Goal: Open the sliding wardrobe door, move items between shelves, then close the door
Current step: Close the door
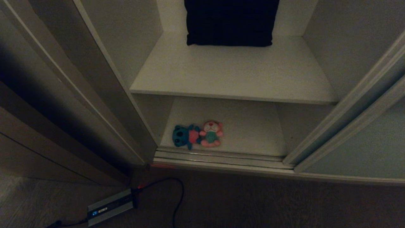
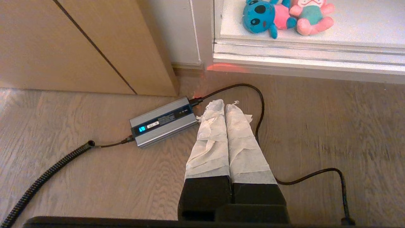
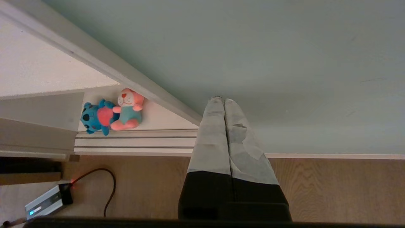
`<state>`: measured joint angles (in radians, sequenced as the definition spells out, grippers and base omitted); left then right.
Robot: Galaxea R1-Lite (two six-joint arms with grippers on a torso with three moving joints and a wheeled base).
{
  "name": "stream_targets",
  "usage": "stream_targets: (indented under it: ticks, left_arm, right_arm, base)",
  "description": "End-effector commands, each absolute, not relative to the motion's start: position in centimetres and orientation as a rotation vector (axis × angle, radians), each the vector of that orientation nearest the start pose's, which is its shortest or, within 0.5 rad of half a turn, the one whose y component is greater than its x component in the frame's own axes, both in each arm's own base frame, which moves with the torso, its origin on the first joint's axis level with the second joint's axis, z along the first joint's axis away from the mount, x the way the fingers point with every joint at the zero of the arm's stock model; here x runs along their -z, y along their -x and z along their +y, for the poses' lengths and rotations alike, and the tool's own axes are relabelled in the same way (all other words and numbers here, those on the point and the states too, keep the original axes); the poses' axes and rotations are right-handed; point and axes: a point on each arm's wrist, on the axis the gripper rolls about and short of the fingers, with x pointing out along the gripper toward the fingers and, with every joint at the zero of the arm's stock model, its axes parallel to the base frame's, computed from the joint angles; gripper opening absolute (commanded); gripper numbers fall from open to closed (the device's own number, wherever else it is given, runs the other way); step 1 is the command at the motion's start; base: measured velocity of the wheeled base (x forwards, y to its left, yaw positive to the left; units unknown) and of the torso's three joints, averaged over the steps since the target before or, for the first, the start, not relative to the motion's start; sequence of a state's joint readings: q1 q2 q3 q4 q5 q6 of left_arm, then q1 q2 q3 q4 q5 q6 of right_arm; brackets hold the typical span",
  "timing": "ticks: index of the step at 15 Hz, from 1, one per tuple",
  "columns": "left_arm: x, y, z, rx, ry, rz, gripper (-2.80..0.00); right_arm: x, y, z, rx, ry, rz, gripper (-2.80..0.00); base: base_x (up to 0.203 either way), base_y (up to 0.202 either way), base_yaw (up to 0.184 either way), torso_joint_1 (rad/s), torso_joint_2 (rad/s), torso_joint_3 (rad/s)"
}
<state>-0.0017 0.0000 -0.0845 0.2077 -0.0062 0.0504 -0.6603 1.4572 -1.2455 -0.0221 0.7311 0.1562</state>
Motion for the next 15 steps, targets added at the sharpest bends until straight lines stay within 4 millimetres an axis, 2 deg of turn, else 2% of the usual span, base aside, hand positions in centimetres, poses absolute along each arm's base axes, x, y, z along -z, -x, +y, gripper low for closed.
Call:
stream_targets:
  ticks: [1,4,7,15]
  left_arm:
    - [-7.7,3.1,0.0,0.011,-0.050,0.124,-2.80]
    - [-7.7,3.1,0.0,0.011,-0.050,0.124,-2.80]
    - [-7.7,3.0,0.0,0.011,-0.050,0.125,-2.80]
    - [-7.7,3.1,0.0,0.011,-0.050,0.124,-2.80]
  right_arm:
    - [-31.6,-21.1,-13.7,-0.086,-0.277,0.155,-2.80]
    - [-31.5,-21.9,-13.8,-0.101,-0.273,0.155,-2.80]
    - [-32.2,-21.7,-12.8,-0.131,-0.246,0.126,-2.80]
    - [-32.5,-20.8,-7.1,-0.322,-0.213,0.123,-2.80]
  base:
    - [0.000,0.000,0.000,0.000,0.00,0.000]
    - [0.000,0.000,0.000,0.000,0.00,0.000]
    - [0.000,0.000,0.000,0.000,0.00,0.000]
    - [0.000,0.000,0.000,0.000,0.00,0.000]
